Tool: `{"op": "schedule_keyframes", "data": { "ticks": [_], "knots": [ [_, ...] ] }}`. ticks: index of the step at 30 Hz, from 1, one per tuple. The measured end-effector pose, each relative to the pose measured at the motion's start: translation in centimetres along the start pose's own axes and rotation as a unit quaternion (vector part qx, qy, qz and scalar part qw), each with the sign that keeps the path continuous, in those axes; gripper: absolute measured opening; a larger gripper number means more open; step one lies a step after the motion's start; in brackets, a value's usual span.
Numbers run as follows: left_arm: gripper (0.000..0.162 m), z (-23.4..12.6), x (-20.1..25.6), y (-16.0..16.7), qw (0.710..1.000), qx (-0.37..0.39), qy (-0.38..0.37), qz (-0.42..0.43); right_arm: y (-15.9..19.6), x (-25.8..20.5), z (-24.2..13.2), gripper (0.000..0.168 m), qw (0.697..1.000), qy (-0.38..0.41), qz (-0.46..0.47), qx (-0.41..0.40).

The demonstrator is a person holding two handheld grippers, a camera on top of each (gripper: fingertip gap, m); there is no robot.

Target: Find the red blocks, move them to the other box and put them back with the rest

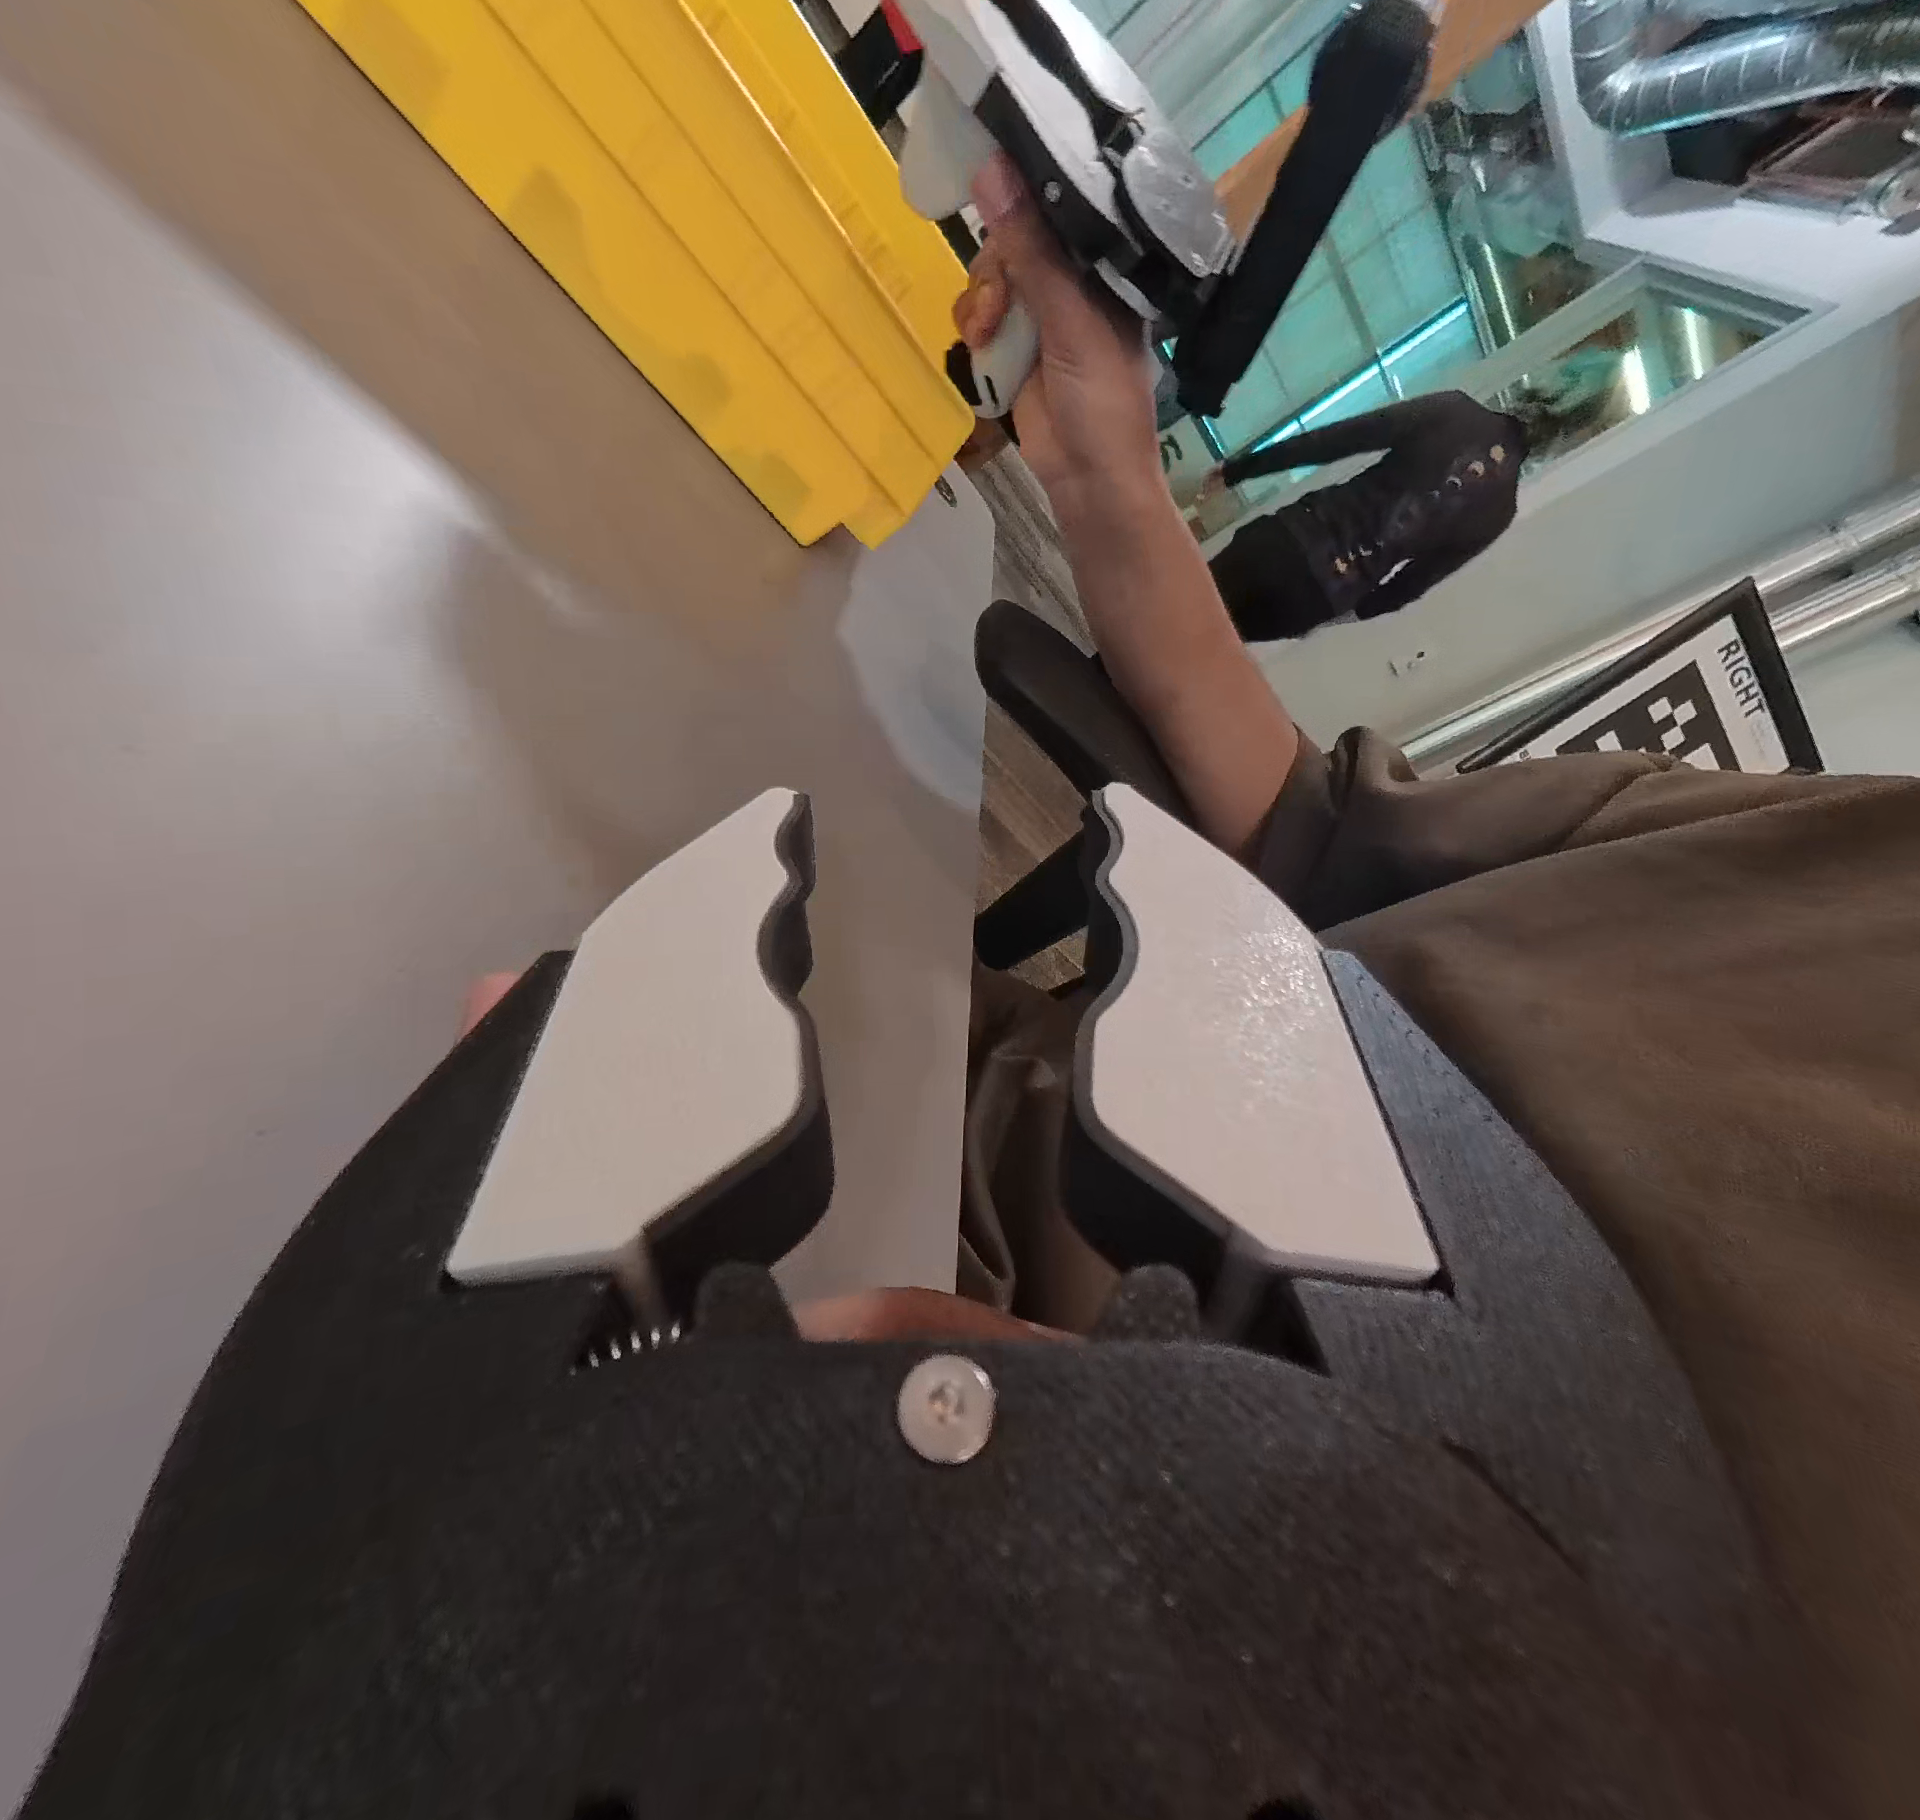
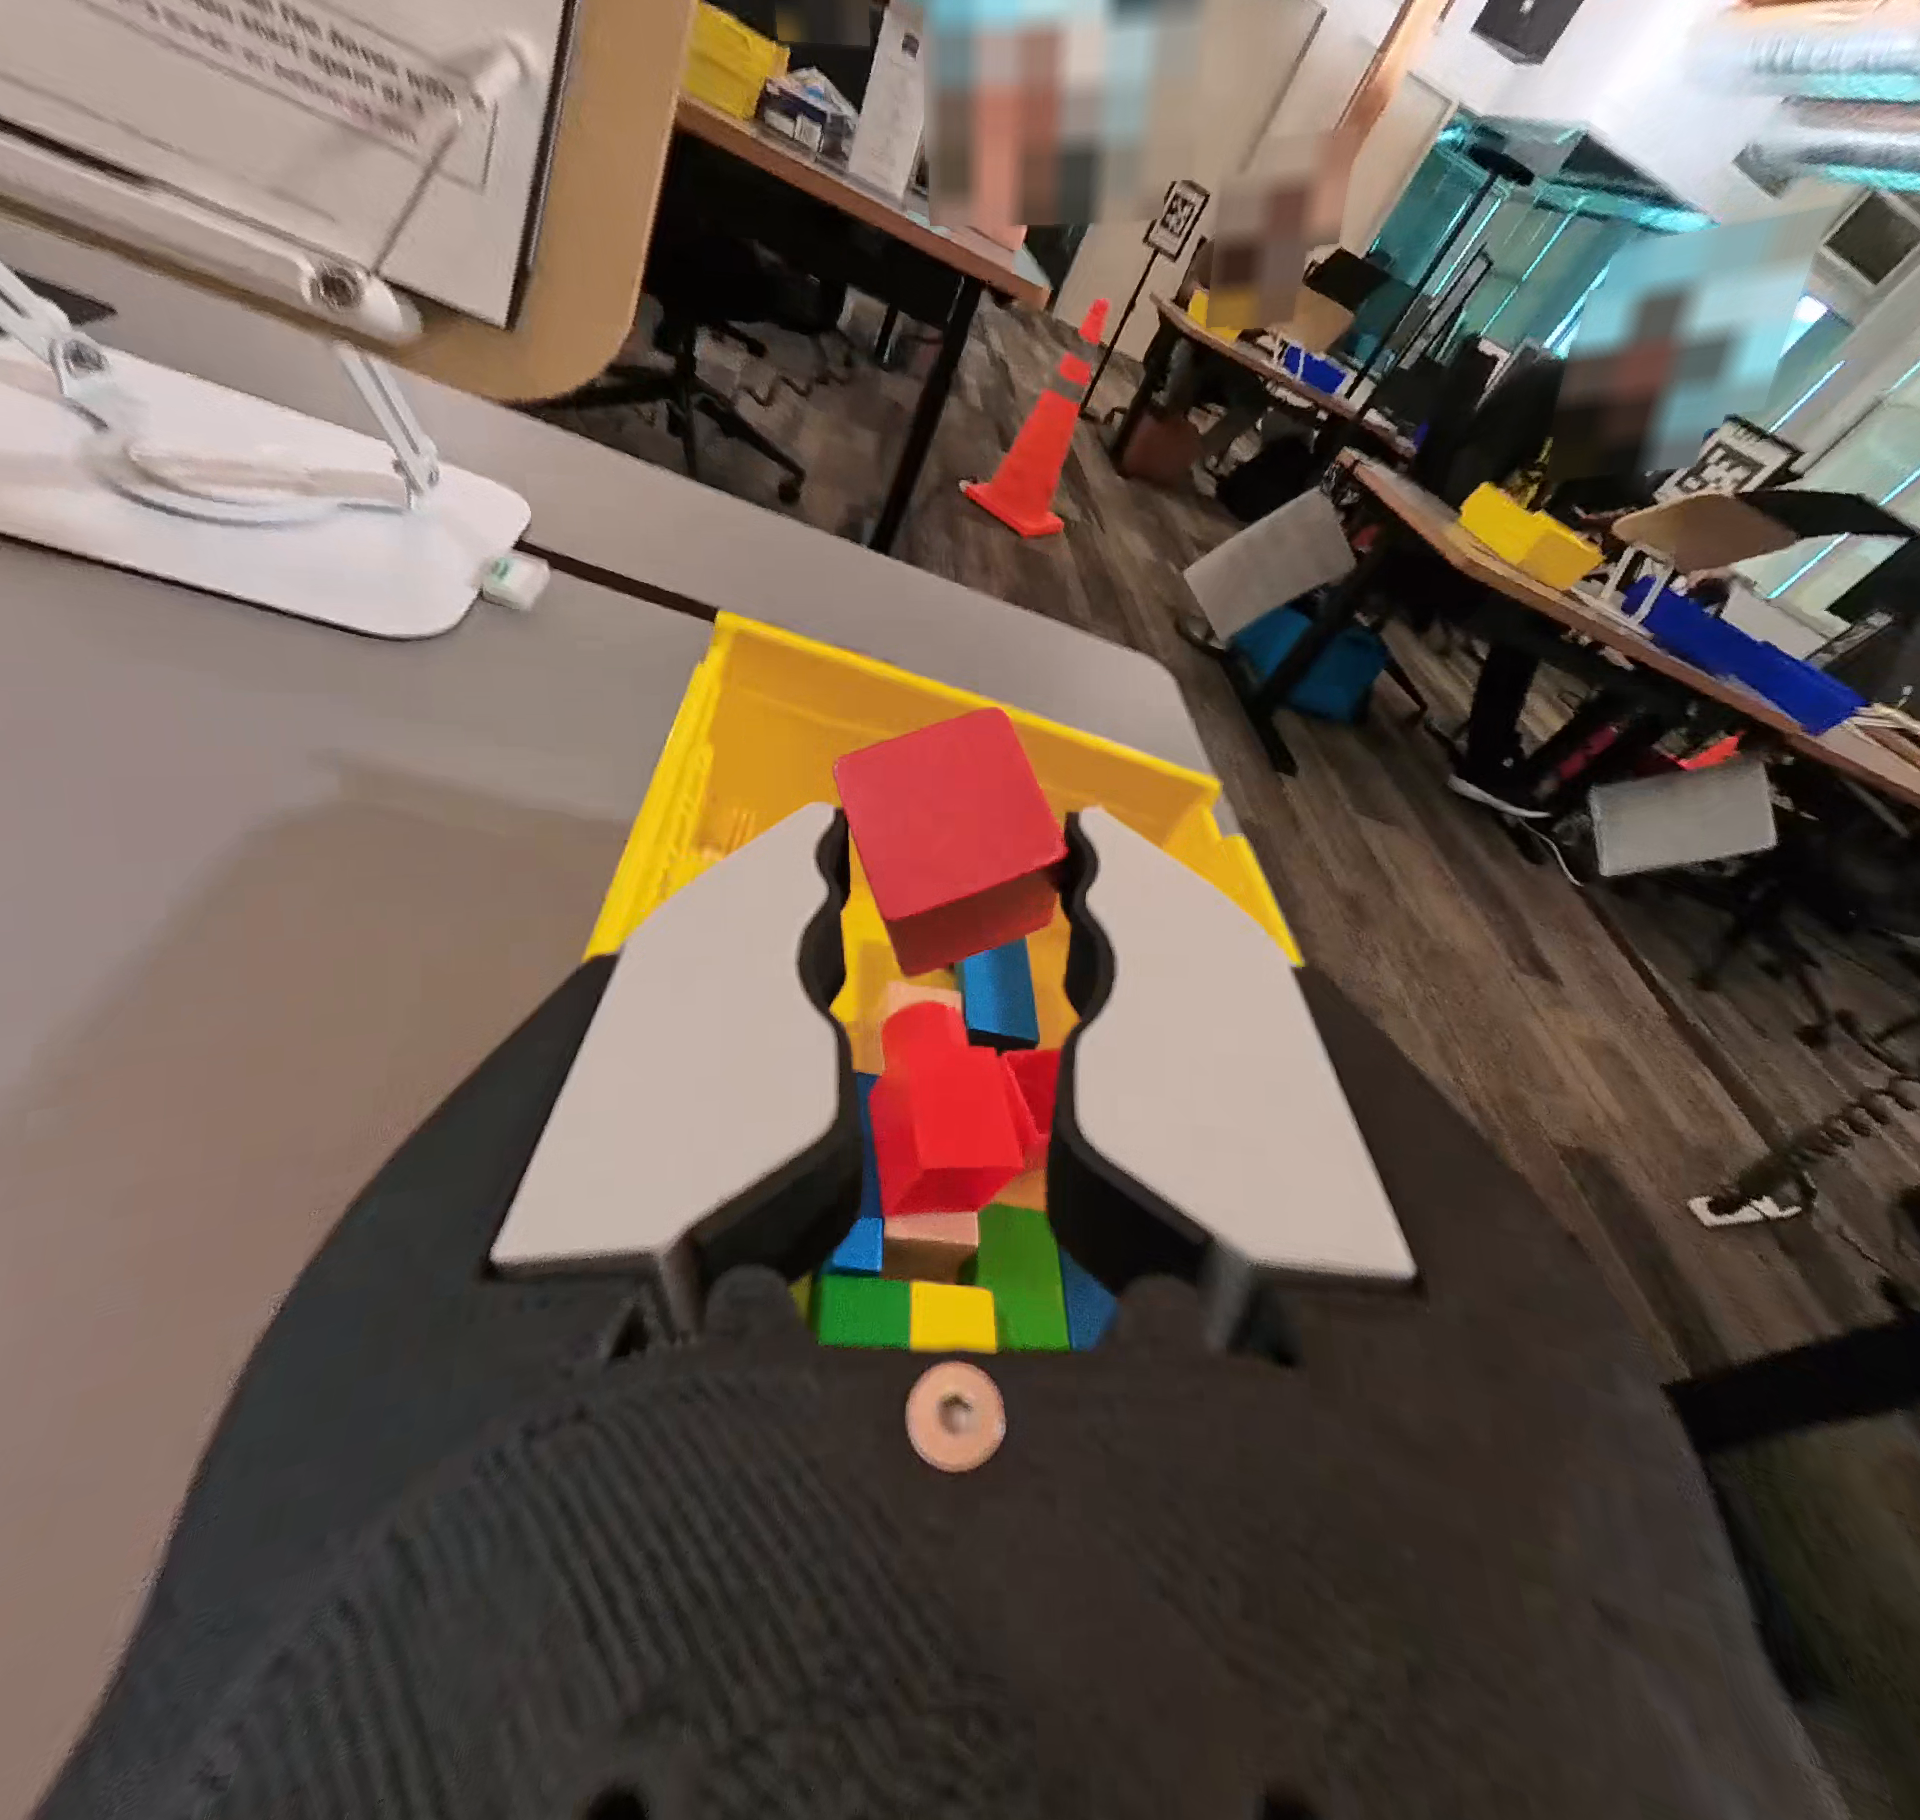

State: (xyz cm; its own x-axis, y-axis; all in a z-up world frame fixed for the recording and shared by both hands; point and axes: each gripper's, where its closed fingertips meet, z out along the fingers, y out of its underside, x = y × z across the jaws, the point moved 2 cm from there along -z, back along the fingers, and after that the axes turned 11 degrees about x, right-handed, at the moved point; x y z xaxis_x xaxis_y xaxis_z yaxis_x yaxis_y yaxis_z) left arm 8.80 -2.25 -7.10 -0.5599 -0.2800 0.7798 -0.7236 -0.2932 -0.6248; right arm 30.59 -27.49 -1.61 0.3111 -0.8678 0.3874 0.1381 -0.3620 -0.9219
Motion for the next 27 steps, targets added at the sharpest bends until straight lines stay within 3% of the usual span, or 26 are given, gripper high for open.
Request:
{"op": "schedule_keyframes", "data": {
  "ticks": [8, 15, 19, 23, 25, 27],
  "knots": [
    [0.05, 0.1, 0.2, 0.4, 1.0, -0.011, -0.004, 0.013, 3.5, -1.7, 0.9, 0.04, 0.997, -0.043, 0.019, -0.069],
    [0.05, -0.1, 1.0, -0.3, 1.0, -0.001, -0.002, 0.018, 3.3, -1.6, 0.7, 0.042, 0.996, -0.043, 0.033, -0.068],
    [0.05, -1.2, 1.5, -2.0, 0.999, 0.023, -0.014, 0.045, -0.1, -1.9, -0.1, 0.042, 0.999, -0.043, 0.022, -0.014],
    [0.051, -4.1, 2.9, -5.9, 0.993, 0.073, -0.035, 0.087, -5.7, -4.7, -1.9, 0.039, 0.993, -0.084, -0.007, 0.08],
    [0.051, -6.6, 3.7, -8.7, 0.983, 0.109, -0.07, 0.129, -8.0, -7.3, -3.1, 0.039, 0.986, -0.123, -0.015, 0.114],
    [0.051, -10.0, 3.7, -11.4, 0.964, 0.138, -0.152, 0.168, -9.5, -10.3, -4.2, 0.039, 0.975, -0.168, -0.024, 0.141]
  ]
}}
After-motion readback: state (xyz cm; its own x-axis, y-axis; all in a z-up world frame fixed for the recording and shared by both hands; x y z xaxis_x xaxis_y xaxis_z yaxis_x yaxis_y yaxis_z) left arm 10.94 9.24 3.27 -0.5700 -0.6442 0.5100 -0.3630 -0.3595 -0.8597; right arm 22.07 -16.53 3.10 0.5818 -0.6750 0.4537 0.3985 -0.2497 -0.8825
